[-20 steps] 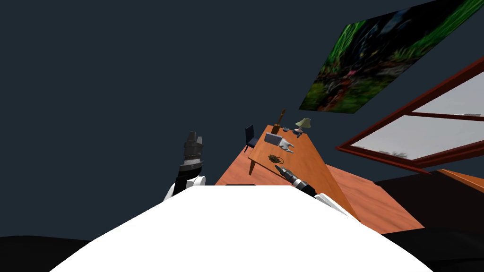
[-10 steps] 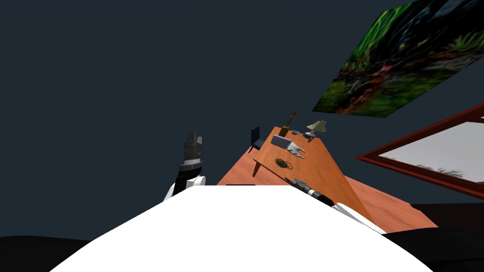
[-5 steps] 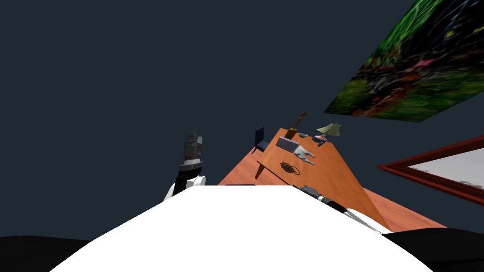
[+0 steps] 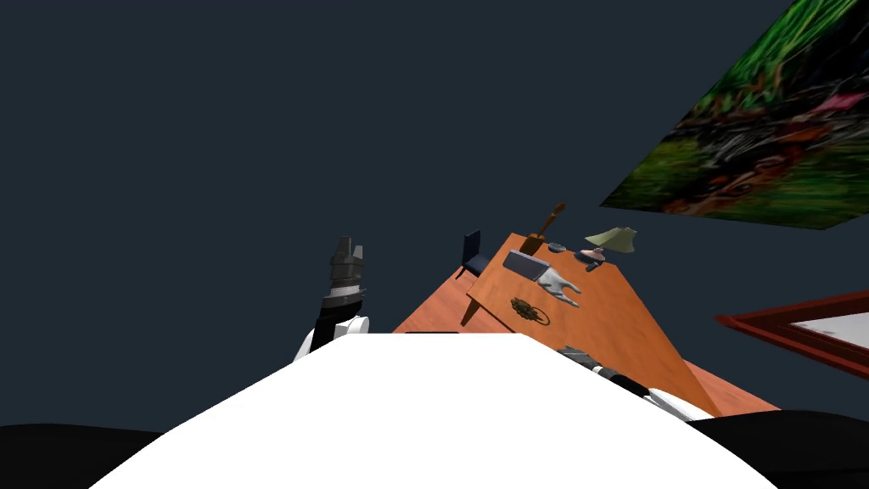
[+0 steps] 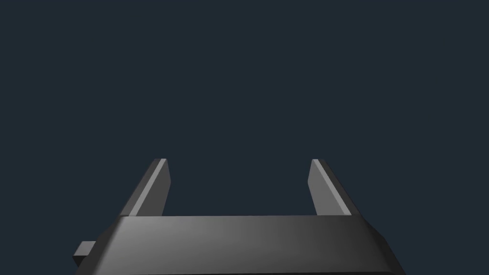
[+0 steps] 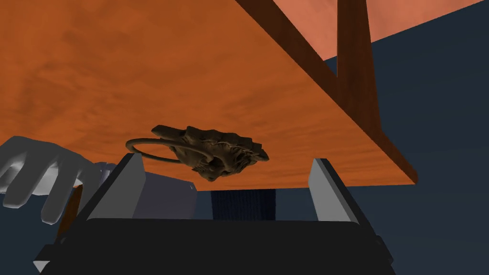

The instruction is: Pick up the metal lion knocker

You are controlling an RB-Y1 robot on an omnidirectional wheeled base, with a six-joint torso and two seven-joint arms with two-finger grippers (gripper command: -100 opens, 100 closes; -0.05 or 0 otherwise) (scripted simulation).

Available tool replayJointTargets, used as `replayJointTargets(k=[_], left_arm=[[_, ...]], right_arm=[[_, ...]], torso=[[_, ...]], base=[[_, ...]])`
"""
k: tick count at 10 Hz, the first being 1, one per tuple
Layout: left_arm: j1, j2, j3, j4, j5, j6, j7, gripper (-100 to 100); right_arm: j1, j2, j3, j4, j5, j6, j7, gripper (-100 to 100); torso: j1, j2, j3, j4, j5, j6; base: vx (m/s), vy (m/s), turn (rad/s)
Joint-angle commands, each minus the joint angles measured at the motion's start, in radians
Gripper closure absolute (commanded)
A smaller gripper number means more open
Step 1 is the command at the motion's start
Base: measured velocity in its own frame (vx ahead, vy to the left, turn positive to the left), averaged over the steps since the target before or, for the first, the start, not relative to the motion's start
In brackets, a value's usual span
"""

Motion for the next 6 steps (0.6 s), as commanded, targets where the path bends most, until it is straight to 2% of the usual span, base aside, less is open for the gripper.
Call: replayJointTargets(k=[1, 2, 4, 6], left_arm=[[0.0, 0.0, 0.0, 0.0, 0.0, 0.0, 0.0, 0], [0.0, 0.0, 0.0, 0.0, 0.0, 0.0, 0.0, 0], [0.0, 0.0, 0.0, 0.0, 0.0, 0.0, 0.0, 0], [0.0, 0.0, 0.0, 0.0, 0.0, 0.0, 0.0, 0]], right_arm=[[-0.003, -0.002, 0.004, 0.037, 0.012, 0.008, 0.01, -100], [-0.01, -0.015, 0.009, 0.095, 0.032, 0.011, 0.024, -100], [-0.018, -0.025, 0.014, 0.152, 0.051, 0.014, 0.037, -100], [-0.034, -0.039, 0.025, 0.23, 0.084, 0.017, 0.062, -100]], torso=[[0.0, 0.0, 0.0, 0.0, 0.0, 0.0], [0.0, 0.001, 0.0, 0.0, 0.0, 0.001], [0.0, -0.001, -0.001, 0.0, 0.0, -0.001], [0.0, 0.0, 0.0, 0.0, 0.0, 0.0]], base=[[0.034, 0.008, 0.11], [0.046, 0.011, 0.152], [0.065, 0.016, 0.212], [0.067, 0.016, 0.222]])
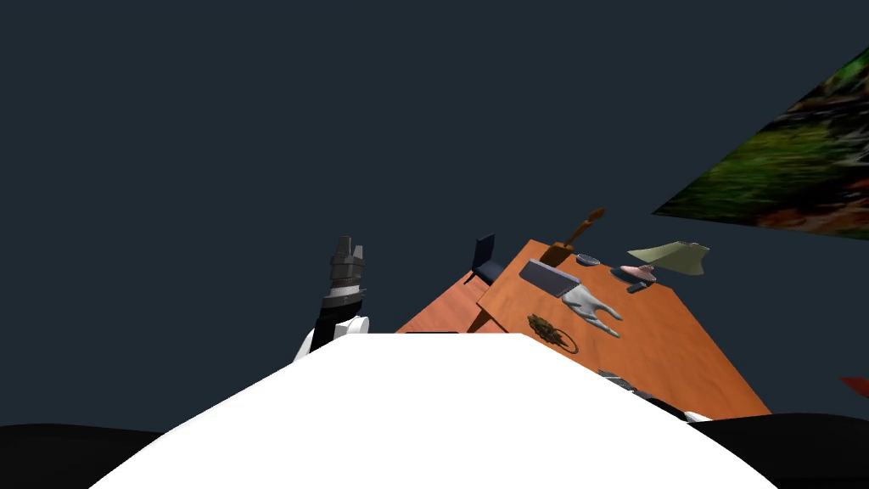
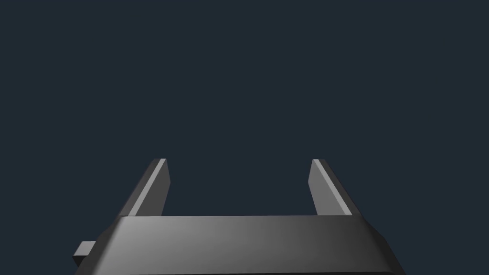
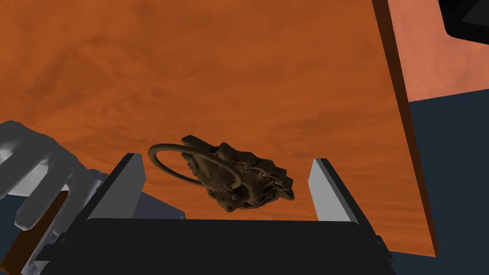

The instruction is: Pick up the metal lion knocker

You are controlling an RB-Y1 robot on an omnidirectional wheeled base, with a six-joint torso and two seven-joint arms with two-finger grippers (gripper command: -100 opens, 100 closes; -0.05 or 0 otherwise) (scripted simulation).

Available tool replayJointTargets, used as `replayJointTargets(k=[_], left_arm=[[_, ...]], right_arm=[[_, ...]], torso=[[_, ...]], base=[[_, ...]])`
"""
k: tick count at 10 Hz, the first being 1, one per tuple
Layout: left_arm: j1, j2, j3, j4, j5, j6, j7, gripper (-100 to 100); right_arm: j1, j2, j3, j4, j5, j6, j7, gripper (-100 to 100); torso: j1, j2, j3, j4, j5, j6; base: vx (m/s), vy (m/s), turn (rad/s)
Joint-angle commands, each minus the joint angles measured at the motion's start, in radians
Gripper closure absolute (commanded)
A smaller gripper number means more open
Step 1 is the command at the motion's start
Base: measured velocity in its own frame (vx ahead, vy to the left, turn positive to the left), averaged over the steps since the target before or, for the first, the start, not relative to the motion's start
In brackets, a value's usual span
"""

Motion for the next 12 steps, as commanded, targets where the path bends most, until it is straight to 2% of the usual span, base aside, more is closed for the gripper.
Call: replayJointTargets(k=[1, 2, 3, 5, 7, 9, 12], left_arm=[[0.0, 0.0, 0.0, 0.0, 0.0, 0.0, 0.0, 0], [0.0, 0.0, 0.0, 0.0, 0.0, 0.0, 0.0, 0], [0.0, 0.0, 0.0, 0.0, 0.0, 0.0, 0.0, 0], [0.0, 0.0, 0.0, 0.0, 0.0, 0.0, 0.0, 0], [0.0, 0.0, 0.0, 0.0, 0.0, 0.0, 0.0, 0], [0.0, 0.0, 0.0, 0.0, 0.0, 0.0, 0.0, 0], [0.0, 0.0, 0.0, 0.0, 0.0, 0.0, 0.0, 0]], right_arm=[[0.006, -0.021, 0.014, 0.05, 0.025, 0.015, 0.0, -100], [0.002, -0.021, 0.014, 0.067, 0.025, 0.015, 0.0, -100], [-0.002, -0.021, 0.014, 0.105, 0.025, 0.014, 0.007, -100], [0.006, -0.021, 0.014, 0.067, 0.025, 0.015, 0.0, -100], [-0.011, -0.021, 0.026, 0.152, 0.051, 0.015, 0.021, -100], [-0.011, -0.021, 0.026, 0.152, 0.051, 0.015, 0.021, -100], [-0.033, -0.009, 0.043, 0.252, 0.082, 0.012, 0.045, -100]], torso=[[0.0, 0.0, 0.0, 0.0, 0.0, 0.0], [0.0, -0.001, -0.001, 0.0, 0.0, 0.0], [0.0, 0.002, 0.001, 0.0, 0.0, 0.001], [0.0, 0.006, 0.003, 0.001, 0.0, 0.002], [0.0, 0.003, 0.002, 0.001, 0.0, 0.0], [0.0, 0.002, 0.001, 0.0, 0.0, 0.001], [0.001, 0.002, 0.001, 0.0, 0.0, 0.0]], base=[[0.088, 0.021, 0.293], [0.042, 0.011, 0.132], [0.0, 0.0, 0.0], [-0.009, -0.002, -0.029], [0.07, 0.017, 0.232], [0.017, 0.004, 0.056], [0.06, 0.014, 0.197]])
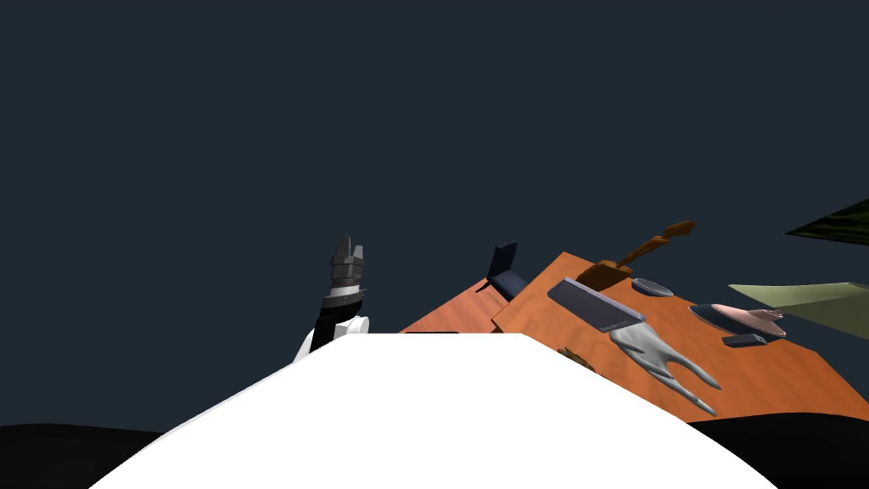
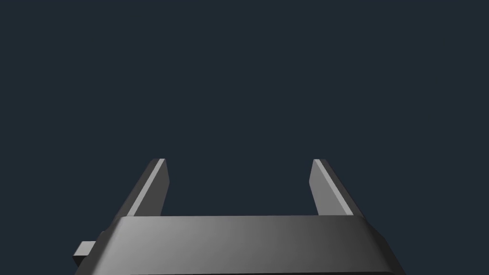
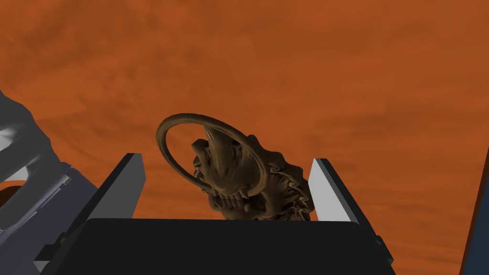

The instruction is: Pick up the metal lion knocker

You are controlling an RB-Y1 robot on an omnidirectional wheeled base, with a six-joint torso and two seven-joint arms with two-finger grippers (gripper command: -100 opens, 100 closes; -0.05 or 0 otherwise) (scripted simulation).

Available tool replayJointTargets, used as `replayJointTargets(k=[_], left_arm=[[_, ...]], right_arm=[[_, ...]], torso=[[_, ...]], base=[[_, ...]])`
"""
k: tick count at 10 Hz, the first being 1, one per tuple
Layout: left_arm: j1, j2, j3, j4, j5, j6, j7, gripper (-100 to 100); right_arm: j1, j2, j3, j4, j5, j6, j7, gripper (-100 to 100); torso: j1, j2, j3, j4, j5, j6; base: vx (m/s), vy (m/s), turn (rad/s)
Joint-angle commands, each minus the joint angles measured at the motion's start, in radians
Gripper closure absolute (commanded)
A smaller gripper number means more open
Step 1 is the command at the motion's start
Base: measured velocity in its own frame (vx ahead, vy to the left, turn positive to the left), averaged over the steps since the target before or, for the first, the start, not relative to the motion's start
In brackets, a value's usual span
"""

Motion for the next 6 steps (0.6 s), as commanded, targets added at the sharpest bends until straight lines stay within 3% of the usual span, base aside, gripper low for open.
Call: replayJointTargets(k=[1, 4, 6], left_arm=[[0.0, 0.0, 0.0, 0.0, 0.0, 0.0, 0.0, 0], [0.0, 0.0, 0.0, 0.0, 0.0, 0.0, 0.0, 0], [0.0, 0.0, 0.0, 0.0, 0.0, 0.0, 0.0, 0]], right_arm=[[-0.041, 0.008, 0.003, 0.05, 0.008, -0.014, 0.017, -100], [-0.041, 0.008, 0.003, 0.074, 0.008, -0.014, 0.017, -100], [-0.052, 0.021, 0.013, 0.117, 0.022, -0.018, 0.028, -100]], torso=[[0.0, 0.0, 0.0, 0.0, 0.0, 0.0], [-0.001, 0.006, 0.003, 0.001, 0.0, 0.001], [-0.001, 0.004, 0.002, 0.001, 0.0, 0.0]], base=[[0.027, 0.006, 0.087], [-0.007, -0.002, -0.023], [0.043, 0.01, 0.141]])
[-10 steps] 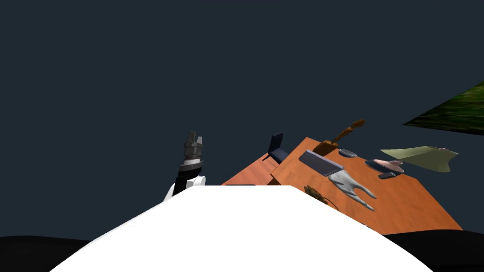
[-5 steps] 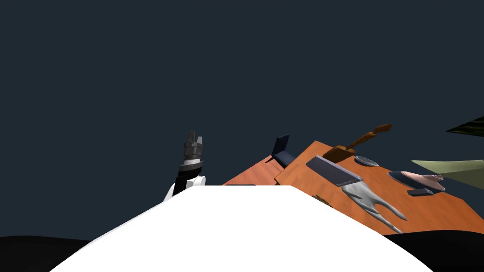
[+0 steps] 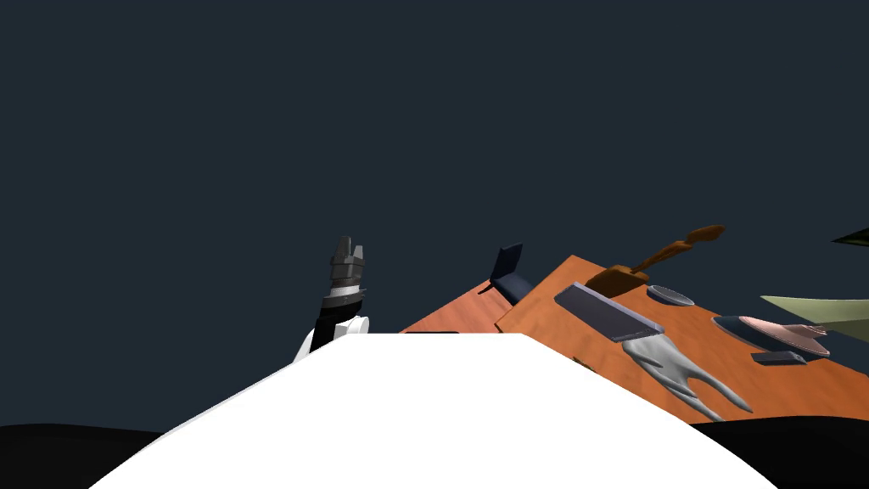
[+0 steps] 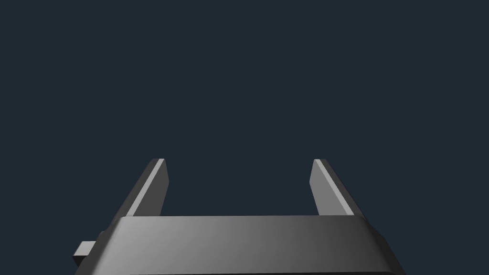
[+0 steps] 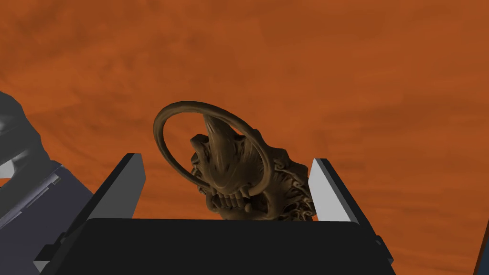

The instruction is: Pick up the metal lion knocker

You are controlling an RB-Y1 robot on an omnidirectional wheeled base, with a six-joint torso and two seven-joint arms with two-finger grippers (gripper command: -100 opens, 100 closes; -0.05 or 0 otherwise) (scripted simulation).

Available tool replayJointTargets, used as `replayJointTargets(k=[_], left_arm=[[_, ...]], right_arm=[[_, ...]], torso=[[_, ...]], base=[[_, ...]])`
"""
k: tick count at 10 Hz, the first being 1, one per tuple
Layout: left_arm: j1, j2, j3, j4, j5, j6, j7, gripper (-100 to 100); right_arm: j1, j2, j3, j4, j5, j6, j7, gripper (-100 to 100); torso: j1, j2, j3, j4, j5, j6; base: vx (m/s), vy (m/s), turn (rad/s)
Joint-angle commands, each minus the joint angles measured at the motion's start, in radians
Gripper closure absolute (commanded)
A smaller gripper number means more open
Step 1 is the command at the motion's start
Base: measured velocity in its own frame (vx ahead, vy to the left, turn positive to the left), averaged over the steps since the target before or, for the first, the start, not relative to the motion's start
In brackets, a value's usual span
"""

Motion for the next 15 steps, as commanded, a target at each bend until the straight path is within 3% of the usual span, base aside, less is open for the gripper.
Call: replayJointTargets(k=[1, 2, 3, 4, 7, 8, 11, 12, 13, 15], left_arm=[[0.0, 0.0, 0.0, 0.0, 0.0, 0.0, 0.0, 0], [0.0, 0.0, 0.0, 0.0, 0.0, 0.0, 0.0, 0], [0.0, 0.0, 0.0, 0.0, 0.0, 0.0, 0.0, 0], [0.0, 0.0, 0.0, 0.0, 0.0, 0.0, 0.0, 0], [0.0, 0.0, 0.0, 0.0, 0.0, 0.0, 0.0, 0], [0.0, 0.0, 0.0, 0.0, 0.0, 0.0, 0.0, 0], [0.0, 0.0, 0.0, 0.0, 0.0, 0.0, 0.0, 0], [0.0, 0.0, 0.0, 0.0, 0.0, 0.0, 0.0, 0], [0.0, 0.0, 0.0, 0.0, 0.0, 0.0, 0.0, 0], [0.0, 0.0, 0.0, 0.0, 0.0, 0.0, 0.0, 0]], right_arm=[[-0.012, 0.013, 0.005, 0.036, 0.008, -0.007, 0.013, -100], [-0.008, 0.006, 0.003, 0.023, 0.005, -0.005, 0.006, -100], [-0.009, 0.007, 0.003, 0.026, 0.006, -0.007, 0.008, 0], [-0.006, -0.008, 0.053, -0.009, -0.044, 0.022, 0.058, -100], [-0.006, -0.008, 0.067, -0.009, -0.11, 0.022, 0.065, -100], [-0.003, -0.023, 0.116, -0.043, -0.15, 0.051, 0.116, -100], [-0.003, -0.023, 0.131, -0.043, -0.226, 0.051, 0.122, -100], [0.0, -0.039, 0.178, -0.078, -0.263, 0.08, 0.177, -100], [0.0, -0.039, 0.195, -0.078, -0.292, 0.08, 0.179, -100], [0.0, -0.039, 0.195, -0.078, -0.342, 0.08, 0.179, -100]], torso=[[0.0, 0.0, 0.0, 0.0, 0.0, 0.0], [0.0, 0.0, 0.0, 0.0, 0.0, 0.0], [0.0, 0.002, 0.001, 0.0, 0.0, 0.001], [0.0, 0.003, 0.001, 0.0, 0.0, 0.001], [-0.002, 0.003, 0.002, 0.001, 0.0, 0.001], [-0.001, 0.003, 0.002, 0.001, 0.0, 0.001], [-0.001, 0.003, 0.002, 0.001, 0.0, 0.001], [-0.001, 0.003, 0.002, 0.001, 0.0, 0.001], [-0.001, 0.003, 0.002, 0.001, 0.0, 0.001], [-0.001, 0.003, 0.002, 0.001, 0.0, 0.001]], base=[[0.042, 0.01, 0.138], [0.015, 0.001, 0.025], [0.0, 0.0, 0.0], [0.004, -0.016, -0.017], [0.002, -0.013, -0.001], [0.002, -0.017, -0.02], [0.002, -0.011, -0.001], [0.003, -0.016, -0.022], [0.005, -0.02, -0.005], [0.002, -0.006, 0.002]])
